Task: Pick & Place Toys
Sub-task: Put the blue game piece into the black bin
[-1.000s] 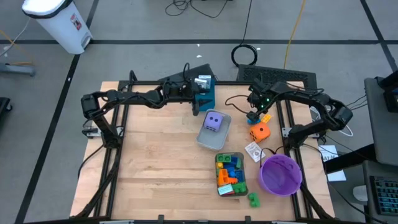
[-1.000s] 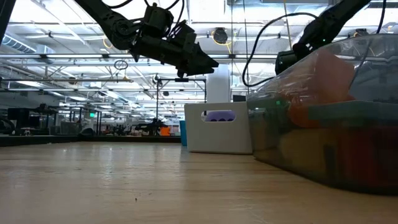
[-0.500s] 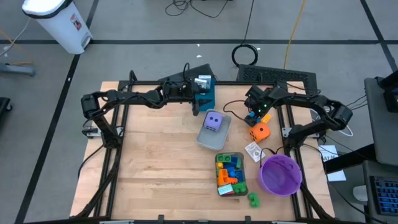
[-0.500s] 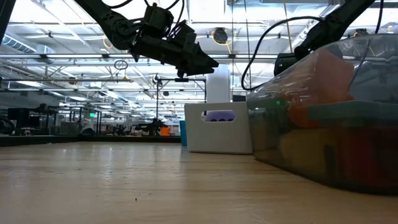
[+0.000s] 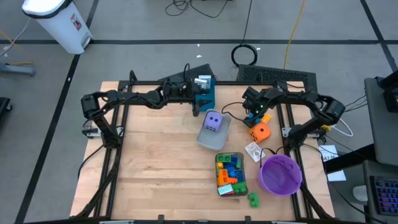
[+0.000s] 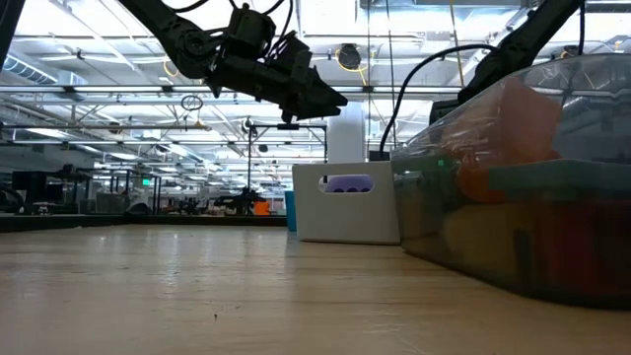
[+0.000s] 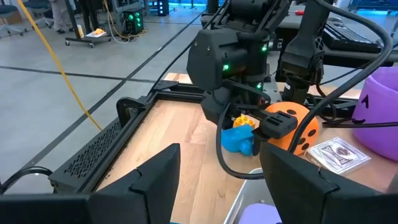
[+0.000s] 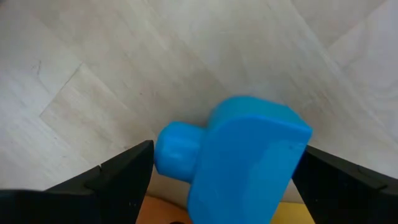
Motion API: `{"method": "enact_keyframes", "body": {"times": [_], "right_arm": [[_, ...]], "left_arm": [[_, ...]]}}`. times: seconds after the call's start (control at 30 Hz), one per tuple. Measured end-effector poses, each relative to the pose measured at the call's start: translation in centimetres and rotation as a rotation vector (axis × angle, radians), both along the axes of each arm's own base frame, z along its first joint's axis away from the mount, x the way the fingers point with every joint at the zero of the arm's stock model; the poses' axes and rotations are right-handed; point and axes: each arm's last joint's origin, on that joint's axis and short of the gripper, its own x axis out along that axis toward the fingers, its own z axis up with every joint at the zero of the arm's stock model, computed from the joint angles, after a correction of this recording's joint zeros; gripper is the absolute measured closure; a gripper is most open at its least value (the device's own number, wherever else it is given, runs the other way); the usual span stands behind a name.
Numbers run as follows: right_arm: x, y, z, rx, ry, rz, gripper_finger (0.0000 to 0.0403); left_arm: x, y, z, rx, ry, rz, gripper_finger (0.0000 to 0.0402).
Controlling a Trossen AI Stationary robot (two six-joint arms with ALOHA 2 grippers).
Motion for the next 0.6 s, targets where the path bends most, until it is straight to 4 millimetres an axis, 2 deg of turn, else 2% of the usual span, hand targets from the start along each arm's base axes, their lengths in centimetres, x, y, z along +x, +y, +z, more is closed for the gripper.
{"method": "enact_keyframes", "body": {"times": [0.17,0.47,0.6], "right_arm": [[0.00,-0.15,0.11,-0.044,0.010,-0.045,0.0069],[0.11,-0.57,0.19,-0.118,0.018,-0.068,0.0141],[0.23,-0.63,0.22,-0.118,0.002,-0.067,0.0142]], "left_arm": [[-0.01,0.00,-0.03,0.001,0.003,0.000,0.0174],[-0.01,0.00,-0.04,0.004,0.005,-0.001,0.0174],[-0.01,0.00,-0.05,0.001,0.006,-0.001,0.0174]]}}
